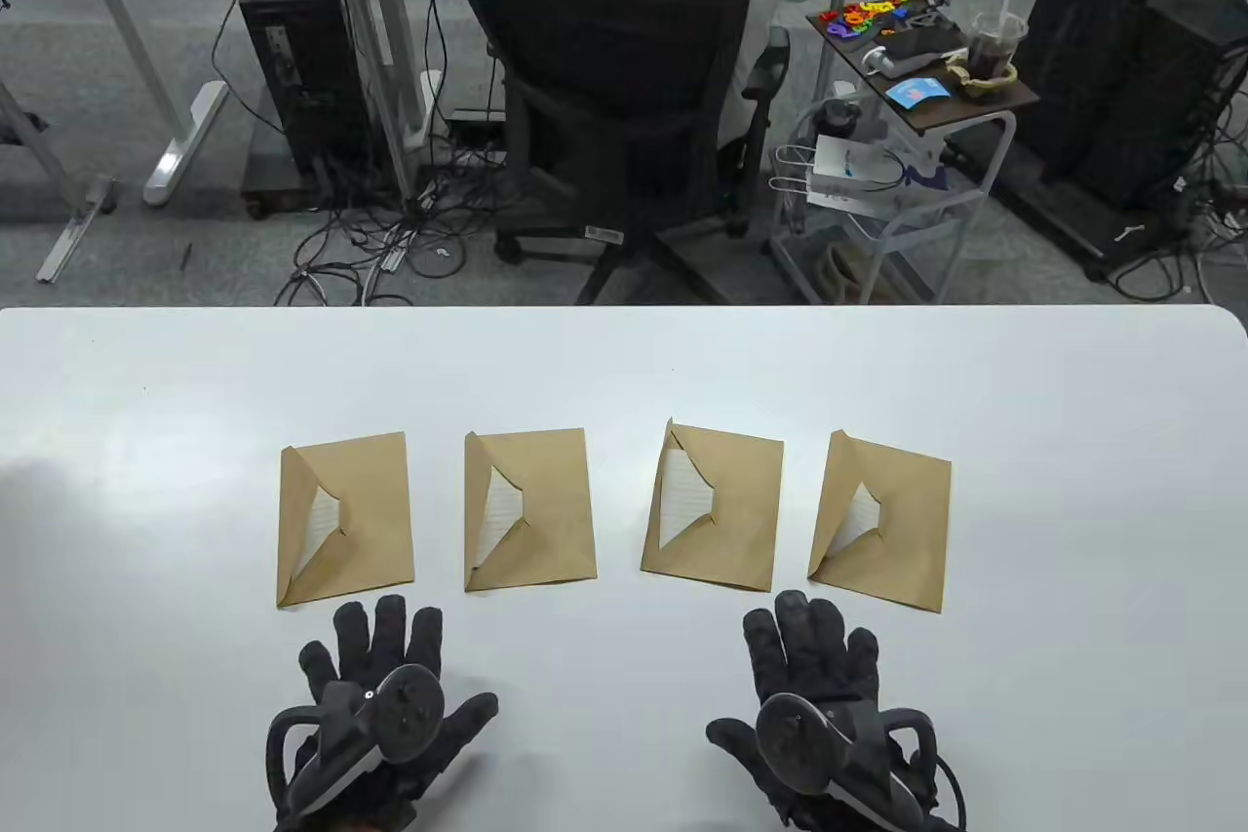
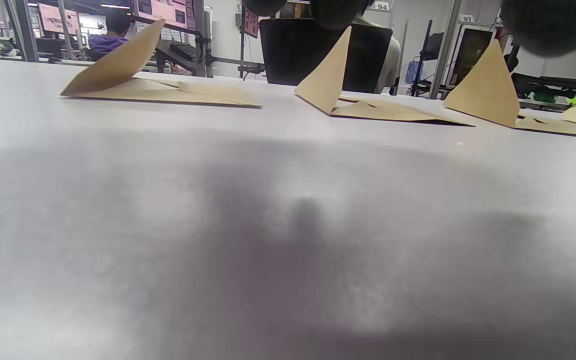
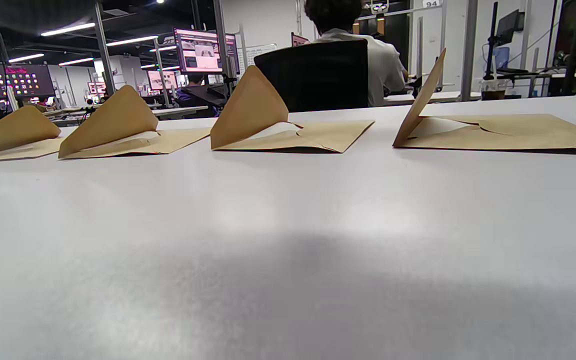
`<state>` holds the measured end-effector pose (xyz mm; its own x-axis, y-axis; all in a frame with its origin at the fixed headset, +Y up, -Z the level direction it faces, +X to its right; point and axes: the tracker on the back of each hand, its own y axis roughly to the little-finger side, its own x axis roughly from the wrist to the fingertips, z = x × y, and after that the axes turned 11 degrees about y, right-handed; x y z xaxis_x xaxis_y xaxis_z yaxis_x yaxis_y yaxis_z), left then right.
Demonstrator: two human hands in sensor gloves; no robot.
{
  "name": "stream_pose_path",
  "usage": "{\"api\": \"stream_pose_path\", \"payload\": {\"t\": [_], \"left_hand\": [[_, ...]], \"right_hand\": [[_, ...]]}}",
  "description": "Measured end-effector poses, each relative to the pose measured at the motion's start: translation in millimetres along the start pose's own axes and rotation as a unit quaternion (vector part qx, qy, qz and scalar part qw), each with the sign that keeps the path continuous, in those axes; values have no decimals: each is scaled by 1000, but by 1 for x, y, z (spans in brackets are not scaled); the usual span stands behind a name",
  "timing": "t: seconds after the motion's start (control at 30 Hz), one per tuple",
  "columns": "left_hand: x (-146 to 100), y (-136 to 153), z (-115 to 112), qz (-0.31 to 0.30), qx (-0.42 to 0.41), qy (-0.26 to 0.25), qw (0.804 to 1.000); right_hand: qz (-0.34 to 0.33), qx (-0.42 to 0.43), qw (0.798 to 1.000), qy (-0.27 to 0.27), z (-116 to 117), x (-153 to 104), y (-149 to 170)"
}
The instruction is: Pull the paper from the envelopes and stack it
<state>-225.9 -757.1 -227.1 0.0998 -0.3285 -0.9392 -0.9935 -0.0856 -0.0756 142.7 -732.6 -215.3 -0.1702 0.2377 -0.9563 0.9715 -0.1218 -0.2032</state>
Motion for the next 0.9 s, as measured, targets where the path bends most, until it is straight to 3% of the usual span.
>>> {"api": "stream_pose_path", "payload": {"t": [0.23, 0.47, 0.9], "left_hand": [[2, -3, -3, -1, 8, 6, 1000], [0, -3, 1, 8, 38, -22, 999], [-1, 0, 3, -1, 15, -23, 1000]], "right_hand": [[1, 2, 1000, 6, 0, 0, 1], [11, 9, 1000, 11, -1, 0, 4], [14, 23, 999, 19, -2, 1, 8]]}}
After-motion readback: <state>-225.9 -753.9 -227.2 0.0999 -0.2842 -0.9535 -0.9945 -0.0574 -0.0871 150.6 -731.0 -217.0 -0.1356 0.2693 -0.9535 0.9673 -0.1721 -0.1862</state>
